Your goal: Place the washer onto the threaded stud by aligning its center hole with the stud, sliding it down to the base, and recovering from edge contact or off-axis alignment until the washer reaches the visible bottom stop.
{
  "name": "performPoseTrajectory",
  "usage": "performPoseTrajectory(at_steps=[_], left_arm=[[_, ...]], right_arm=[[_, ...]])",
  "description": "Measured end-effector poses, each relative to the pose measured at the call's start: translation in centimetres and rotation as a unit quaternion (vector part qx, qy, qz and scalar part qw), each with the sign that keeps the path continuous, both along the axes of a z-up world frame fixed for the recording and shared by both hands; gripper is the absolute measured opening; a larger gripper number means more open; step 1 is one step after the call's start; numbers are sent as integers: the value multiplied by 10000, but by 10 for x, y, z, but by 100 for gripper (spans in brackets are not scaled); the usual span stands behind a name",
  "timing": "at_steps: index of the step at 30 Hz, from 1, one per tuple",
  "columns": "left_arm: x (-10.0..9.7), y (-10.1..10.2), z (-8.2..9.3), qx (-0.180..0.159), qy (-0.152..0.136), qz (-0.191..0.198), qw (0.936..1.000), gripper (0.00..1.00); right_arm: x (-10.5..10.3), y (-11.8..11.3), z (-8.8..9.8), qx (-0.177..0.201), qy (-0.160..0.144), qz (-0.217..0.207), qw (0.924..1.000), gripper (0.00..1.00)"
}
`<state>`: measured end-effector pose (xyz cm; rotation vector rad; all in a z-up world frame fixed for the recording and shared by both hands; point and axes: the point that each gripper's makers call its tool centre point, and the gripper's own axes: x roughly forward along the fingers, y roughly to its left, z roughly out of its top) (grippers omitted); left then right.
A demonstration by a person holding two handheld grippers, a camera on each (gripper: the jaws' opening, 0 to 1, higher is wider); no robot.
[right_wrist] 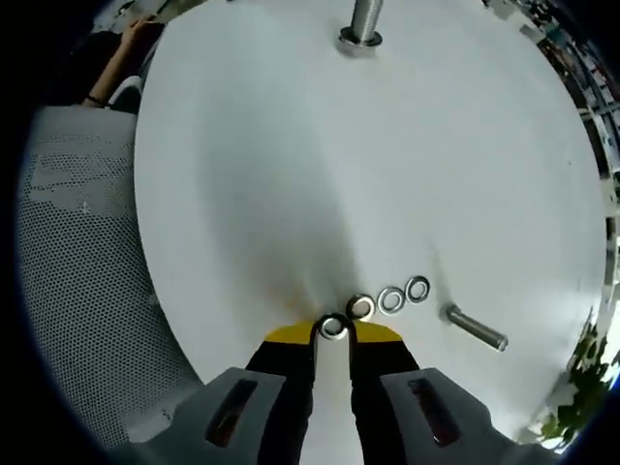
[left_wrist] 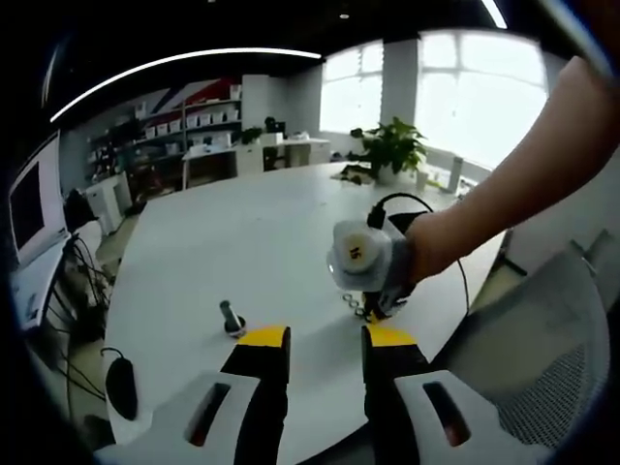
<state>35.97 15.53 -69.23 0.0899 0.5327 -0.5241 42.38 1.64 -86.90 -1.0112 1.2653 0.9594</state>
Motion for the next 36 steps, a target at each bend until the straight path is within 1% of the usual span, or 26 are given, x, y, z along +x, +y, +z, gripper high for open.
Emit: performPoseTrajectory(at_steps=[3,5,6,7,9,10,17,20,23,25,30,36], left_arm=[[0,0,0,-6,-11,3,10000,28],[1,1,1,-16,-8,11,10000,28],[1,1,1,-19,-11,13,10000,28],[1,1,1,-25,-12,12,10000,28],[1,1,1,-30,-5,7,10000,28],[1,1,1,-29,-4,6,10000,28],[1,2,1,-39,-20,31,10000,28],[1,2,1,-39,-20,32,10000,28],[0,1,2,-24,-35,10,10000,28],[0,1,2,-33,-39,9,10000,28],[0,1,3,-43,-47,12,10000,28],[-1,0,2,-9,-50,-25,10000,28]], right_arm=[[1,-1,0,150,-70,-31,9999,14],[1,-1,1,339,-131,-102,9993,14],[2,0,0,514,-154,-245,9983,14],[2,-1,1,666,-141,-305,9972,14],[3,-2,0,835,-108,-376,9957,14],[3,-5,-1,856,-40,-547,9948,14],[0,-14,1,826,-65,-535,9951,13],[-1,-20,1,855,-34,-758,9934,13],[1,-25,11,1014,-139,-984,9899,13],[4,-27,15,1062,-176,-1043,9887,13],[12,-34,22,1070,-285,-1094,9878,14],[26,-41,37,1135,-452,-1171,9856,14]])
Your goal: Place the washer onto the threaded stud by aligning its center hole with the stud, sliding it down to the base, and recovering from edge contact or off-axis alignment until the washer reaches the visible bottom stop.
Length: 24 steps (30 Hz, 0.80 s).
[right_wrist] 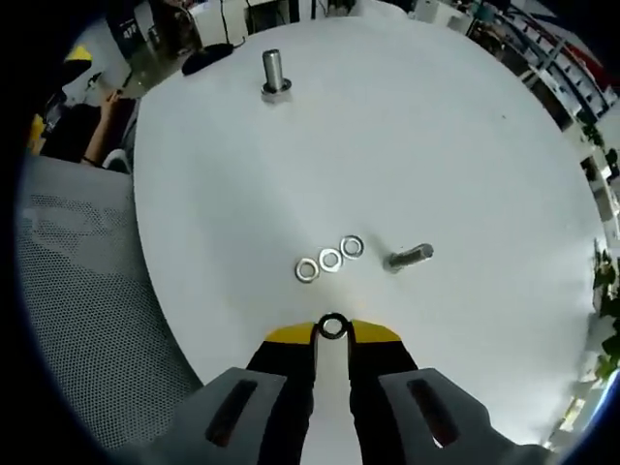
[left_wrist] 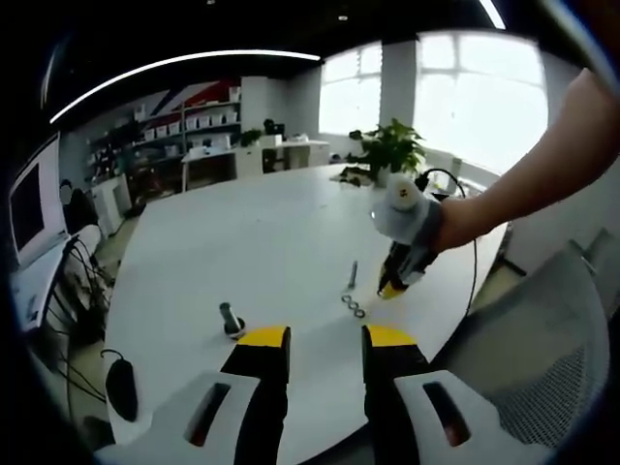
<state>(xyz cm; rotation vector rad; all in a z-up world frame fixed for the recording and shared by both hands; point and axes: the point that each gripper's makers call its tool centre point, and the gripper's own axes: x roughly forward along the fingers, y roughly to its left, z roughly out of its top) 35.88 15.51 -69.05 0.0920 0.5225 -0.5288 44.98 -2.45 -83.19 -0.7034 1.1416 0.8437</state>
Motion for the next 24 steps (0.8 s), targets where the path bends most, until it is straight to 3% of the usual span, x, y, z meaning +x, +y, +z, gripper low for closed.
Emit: performPoseTrajectory(at_steps=[15,19,24], left_arm=[[1,0,0,-5,-1,-7,10000,28],[0,1,-1,24,18,15,10000,28],[1,2,-2,36,35,16,10000,28]], right_arm=[[43,2,37,18,-569,237,9981,14],[49,5,37,-177,-605,475,9969,14],[54,12,38,-127,-579,469,9971,14]])
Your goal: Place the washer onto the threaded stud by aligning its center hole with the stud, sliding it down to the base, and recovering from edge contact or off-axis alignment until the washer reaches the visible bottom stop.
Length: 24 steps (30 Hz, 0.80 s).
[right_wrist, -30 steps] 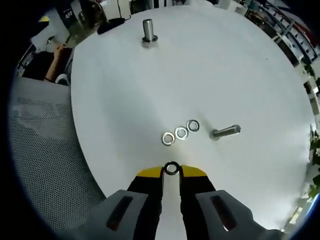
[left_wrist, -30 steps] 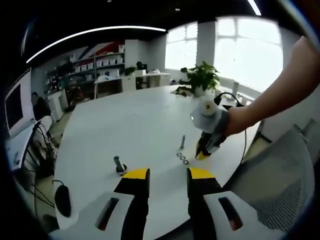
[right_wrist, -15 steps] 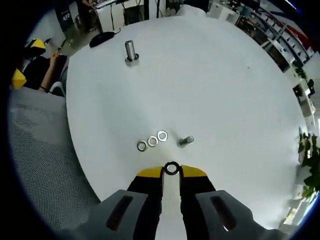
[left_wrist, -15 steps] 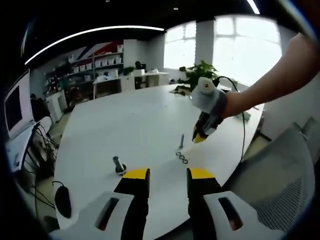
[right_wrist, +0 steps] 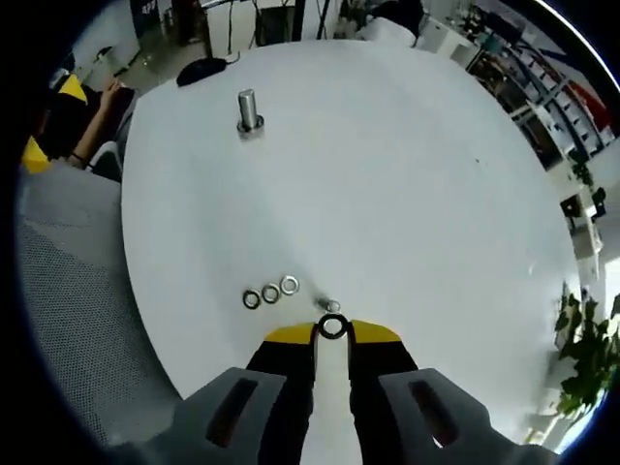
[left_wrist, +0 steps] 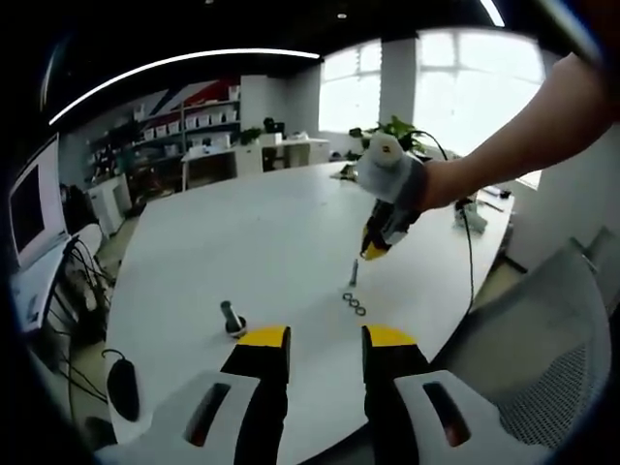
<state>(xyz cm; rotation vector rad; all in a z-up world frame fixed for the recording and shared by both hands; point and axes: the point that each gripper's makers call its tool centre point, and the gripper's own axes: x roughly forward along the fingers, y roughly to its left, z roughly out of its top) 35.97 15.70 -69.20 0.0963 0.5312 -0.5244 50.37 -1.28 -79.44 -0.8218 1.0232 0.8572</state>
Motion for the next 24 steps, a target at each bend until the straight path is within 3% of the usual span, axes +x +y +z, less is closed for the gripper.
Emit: performPoseTrajectory(at_steps=[24], left_arm=[[0,1,-2,20,44,36,10000,28]], right_arm=[[8,4,-17,-114,226,30,9997,14]])
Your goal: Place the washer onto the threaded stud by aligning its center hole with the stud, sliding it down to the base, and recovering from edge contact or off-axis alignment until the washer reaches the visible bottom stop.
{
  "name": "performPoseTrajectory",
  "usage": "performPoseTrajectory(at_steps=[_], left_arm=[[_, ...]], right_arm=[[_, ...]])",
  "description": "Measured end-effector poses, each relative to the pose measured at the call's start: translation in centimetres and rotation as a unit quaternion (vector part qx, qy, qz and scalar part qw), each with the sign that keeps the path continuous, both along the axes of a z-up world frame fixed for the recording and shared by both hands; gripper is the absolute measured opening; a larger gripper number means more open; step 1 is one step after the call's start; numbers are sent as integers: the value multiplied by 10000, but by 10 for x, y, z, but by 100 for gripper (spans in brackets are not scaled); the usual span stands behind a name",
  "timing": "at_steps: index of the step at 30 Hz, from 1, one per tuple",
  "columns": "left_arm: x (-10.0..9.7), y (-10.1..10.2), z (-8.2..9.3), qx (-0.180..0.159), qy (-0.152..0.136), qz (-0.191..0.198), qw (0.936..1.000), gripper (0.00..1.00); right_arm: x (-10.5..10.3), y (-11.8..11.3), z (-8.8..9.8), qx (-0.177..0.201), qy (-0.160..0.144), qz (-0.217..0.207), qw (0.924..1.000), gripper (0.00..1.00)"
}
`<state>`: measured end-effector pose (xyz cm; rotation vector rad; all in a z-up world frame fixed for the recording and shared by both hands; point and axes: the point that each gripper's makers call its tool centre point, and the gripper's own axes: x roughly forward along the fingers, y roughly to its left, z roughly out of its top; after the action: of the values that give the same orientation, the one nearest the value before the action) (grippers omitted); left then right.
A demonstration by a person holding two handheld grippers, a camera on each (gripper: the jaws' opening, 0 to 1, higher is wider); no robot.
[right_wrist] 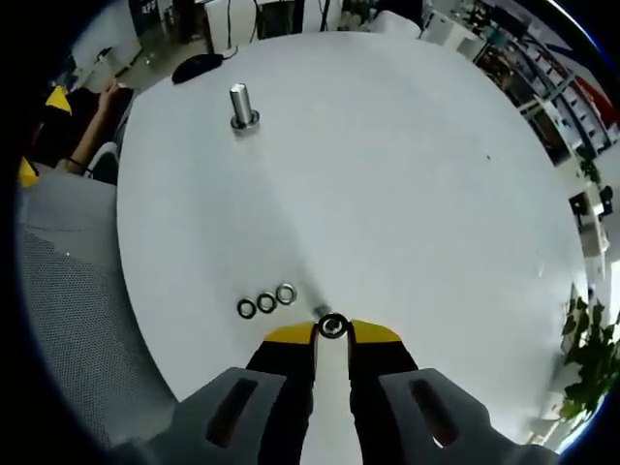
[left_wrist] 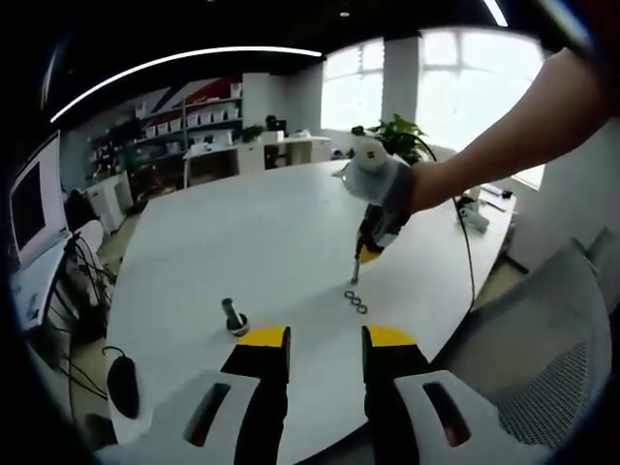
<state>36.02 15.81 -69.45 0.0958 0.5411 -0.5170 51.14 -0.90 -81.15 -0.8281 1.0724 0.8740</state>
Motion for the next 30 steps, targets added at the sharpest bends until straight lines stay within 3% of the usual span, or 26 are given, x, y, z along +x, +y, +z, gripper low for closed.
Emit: performPoseTrajectory(at_steps=[30], left_arm=[[-1,0,-6,18,141,-6,9999,27]], right_arm=[[5,-2,-47,-97,299,-194,9993,14]])
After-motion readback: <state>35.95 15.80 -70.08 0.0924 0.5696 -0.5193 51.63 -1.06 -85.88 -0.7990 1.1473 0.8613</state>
